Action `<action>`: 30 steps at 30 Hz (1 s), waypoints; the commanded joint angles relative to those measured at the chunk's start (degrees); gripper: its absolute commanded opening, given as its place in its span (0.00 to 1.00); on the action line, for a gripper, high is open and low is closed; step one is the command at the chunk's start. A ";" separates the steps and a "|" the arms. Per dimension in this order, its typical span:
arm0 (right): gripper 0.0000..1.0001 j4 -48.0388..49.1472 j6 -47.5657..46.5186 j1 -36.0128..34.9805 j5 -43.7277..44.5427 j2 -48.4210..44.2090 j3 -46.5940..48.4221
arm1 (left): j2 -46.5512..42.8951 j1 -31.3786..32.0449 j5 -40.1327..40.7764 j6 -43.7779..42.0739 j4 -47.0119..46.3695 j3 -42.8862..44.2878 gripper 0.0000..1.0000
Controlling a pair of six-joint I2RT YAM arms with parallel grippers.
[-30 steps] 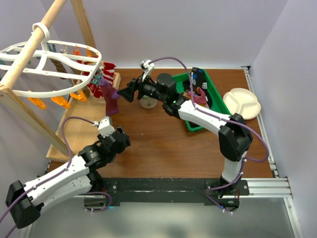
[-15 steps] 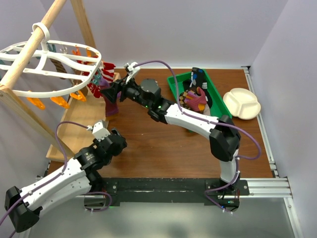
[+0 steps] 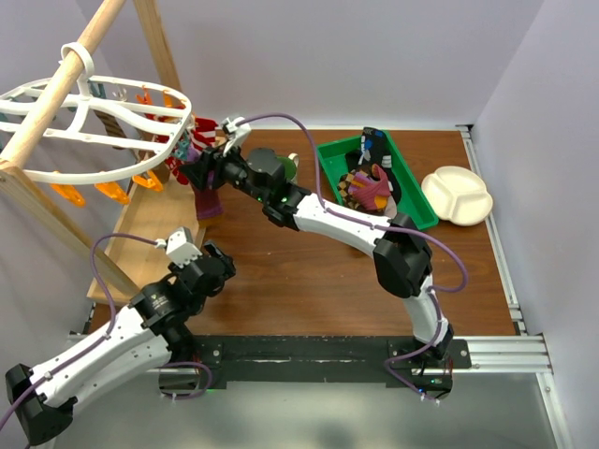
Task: Remove the socks clipped to the hanger
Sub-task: Remove the sock from the hanger.
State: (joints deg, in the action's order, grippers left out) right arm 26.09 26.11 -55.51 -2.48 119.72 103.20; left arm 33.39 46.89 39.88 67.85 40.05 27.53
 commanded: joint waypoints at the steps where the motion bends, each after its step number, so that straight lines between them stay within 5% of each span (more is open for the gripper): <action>1: 0.66 -0.07 -1.66 -0.30 0.28 0.86 5.78 | -2.09 -0.31 3.36 -2.28 -1.99 2.09 0.75; 4: 0.65 -2.34 -3.86 -0.30 -0.94 1.57 8.42 | -3.50 -0.31 3.28 -5.00 -3.74 2.53 0.77; 11: 0.19 -8.06 -7.38 1.01 -5.33 -0.01 11.24 | -4.56 -0.31 2.49 -12.65 -7.79 4.64 0.77; 14: 0.10 -9.82 -9.58 1.63 -8.93 -2.20 10.63 | -4.91 -0.23 2.14 -15.99 -9.46 5.95 0.77; 21: 0.00 -14.39 -10.91 4.96 -18.95 -6.60 10.44 | -6.75 -0.31 1.43 -24.16 -13.24 9.47 0.77; 30: 0.00 -17.73 -7.48 9.54 -36.71 -5.90 16.85 | -11.15 -0.31 2.40 -33.57 -15.61 12.28 0.76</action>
State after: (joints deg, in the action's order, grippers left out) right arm 9.63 17.30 -46.78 -28.82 116.33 114.78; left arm 23.99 46.89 40.84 40.93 29.21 37.41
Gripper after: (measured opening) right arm 0.066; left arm 0.759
